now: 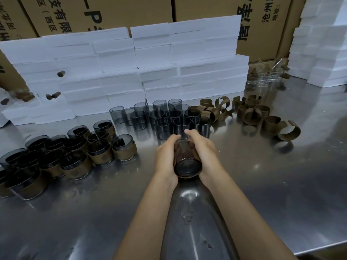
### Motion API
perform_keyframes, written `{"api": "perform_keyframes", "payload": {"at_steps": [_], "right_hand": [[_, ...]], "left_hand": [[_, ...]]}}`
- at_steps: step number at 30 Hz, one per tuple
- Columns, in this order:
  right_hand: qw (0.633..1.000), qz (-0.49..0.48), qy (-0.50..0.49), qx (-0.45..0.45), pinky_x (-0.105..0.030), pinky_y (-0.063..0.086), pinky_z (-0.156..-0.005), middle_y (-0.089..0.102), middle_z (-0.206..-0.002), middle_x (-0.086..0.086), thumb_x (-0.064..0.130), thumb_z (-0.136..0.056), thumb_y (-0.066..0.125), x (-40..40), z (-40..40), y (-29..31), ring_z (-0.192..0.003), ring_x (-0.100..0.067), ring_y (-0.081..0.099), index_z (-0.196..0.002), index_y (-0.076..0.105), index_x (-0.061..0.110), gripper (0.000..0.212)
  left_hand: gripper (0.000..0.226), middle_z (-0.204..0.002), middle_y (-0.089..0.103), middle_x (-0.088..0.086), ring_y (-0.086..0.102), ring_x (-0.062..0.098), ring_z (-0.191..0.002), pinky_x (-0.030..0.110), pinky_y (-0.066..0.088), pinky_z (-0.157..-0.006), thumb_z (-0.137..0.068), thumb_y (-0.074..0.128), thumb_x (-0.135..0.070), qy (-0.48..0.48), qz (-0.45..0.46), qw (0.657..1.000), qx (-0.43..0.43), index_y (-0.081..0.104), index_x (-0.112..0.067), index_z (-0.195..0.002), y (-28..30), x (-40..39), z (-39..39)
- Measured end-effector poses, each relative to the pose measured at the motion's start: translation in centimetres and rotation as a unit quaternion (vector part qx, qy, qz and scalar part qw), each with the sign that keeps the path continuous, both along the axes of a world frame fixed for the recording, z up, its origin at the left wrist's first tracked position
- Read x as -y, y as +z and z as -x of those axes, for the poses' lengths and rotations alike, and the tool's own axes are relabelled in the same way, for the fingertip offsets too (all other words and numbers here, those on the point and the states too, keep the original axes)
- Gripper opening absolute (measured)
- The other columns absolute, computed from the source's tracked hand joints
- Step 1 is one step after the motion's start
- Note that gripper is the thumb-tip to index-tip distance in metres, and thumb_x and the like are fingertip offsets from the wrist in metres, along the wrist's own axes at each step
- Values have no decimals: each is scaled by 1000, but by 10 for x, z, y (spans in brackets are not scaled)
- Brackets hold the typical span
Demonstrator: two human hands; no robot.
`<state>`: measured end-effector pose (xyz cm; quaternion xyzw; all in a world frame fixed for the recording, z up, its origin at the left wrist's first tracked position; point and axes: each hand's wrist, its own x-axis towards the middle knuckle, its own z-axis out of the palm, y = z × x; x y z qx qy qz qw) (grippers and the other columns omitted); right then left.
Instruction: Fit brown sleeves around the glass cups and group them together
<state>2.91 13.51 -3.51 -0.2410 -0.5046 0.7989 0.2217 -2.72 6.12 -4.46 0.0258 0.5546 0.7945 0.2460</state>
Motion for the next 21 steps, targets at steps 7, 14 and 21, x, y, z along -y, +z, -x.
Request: {"api": "perform_keyframes", "payload": {"at_steps": [7, 14, 21], "right_hand": [[1000, 25, -8, -10, -24, 53, -45, 72, -60, -4, 27, -89, 75, 2, -7, 1, -52, -17, 71, -55, 77, 27, 35], [999, 26, -7, -22, -29, 59, -53, 72, -63, -5, 26, -87, 78, 5, -9, 1, -56, -20, 72, -58, 77, 24, 30], [980, -1, -194, -50, -23, 47, -51, 58, -59, -4, 37, -94, 70, -10, -10, 2, -54, -15, 57, -53, 58, 18, 47]], "left_hand": [[18, -77, 75, 10, 74, 26, -68, 35, 59, -64, -89, 73, -29, -5, 12, 1000, -2, 74, -12, -91, 2, -3, -5], [22, -79, 70, 11, 72, 27, -71, 41, 59, -74, -93, 70, -33, 1, 7, 1000, 3, 69, -11, -89, 2, -3, -6], [60, -86, 75, -12, 70, 4, -75, 26, 51, -66, -66, 70, -82, -177, 170, 951, -190, 72, -30, -97, 8, -2, -12]]}}
